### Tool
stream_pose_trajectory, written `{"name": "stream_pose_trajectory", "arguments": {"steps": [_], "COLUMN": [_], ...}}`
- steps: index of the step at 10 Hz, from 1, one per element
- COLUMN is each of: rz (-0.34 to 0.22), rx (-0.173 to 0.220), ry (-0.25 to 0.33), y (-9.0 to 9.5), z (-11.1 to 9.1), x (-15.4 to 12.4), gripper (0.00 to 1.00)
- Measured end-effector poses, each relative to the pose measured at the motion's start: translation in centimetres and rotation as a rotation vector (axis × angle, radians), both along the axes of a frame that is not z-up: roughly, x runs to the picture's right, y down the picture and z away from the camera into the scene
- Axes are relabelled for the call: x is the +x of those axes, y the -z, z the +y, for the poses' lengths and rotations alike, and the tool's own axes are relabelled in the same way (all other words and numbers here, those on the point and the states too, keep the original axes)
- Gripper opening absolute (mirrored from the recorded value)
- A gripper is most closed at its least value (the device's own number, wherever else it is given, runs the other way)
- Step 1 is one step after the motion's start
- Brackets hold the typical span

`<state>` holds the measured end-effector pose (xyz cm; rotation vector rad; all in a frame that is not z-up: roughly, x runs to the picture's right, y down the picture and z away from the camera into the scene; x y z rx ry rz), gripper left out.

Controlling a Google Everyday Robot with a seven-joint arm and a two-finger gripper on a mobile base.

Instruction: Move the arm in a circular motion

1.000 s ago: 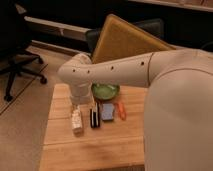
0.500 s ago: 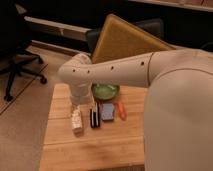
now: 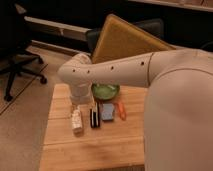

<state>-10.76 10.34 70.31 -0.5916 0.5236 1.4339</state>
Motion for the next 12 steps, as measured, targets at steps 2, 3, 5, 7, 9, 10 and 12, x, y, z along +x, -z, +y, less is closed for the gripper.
{"name": "stream_pose_trajectory", "arguments": {"steps": [2, 3, 5, 7, 9, 10, 12], "rz": [0.0, 0.0, 0.001, 0.061, 0.117, 0.135, 0.109], "rx": [0.0, 0.0, 0.002, 0.016, 0.086, 0.174, 0.27], "ry": [0.0, 0.0, 0.004, 0.024, 0.052, 0.101, 0.164], "y": [0.0, 0.0, 0.1, -0.6, -1.7, -2.1, -2.3], "z": [0.0, 0.0, 0.0, -0.1, -3.2, -7.3, -12.1], "x": [0.0, 0.0, 0.0, 1.4, 4.0, 6.1, 7.3], "gripper": [0.65, 0.65, 0.65, 0.65, 0.65, 0.65, 0.65]}}
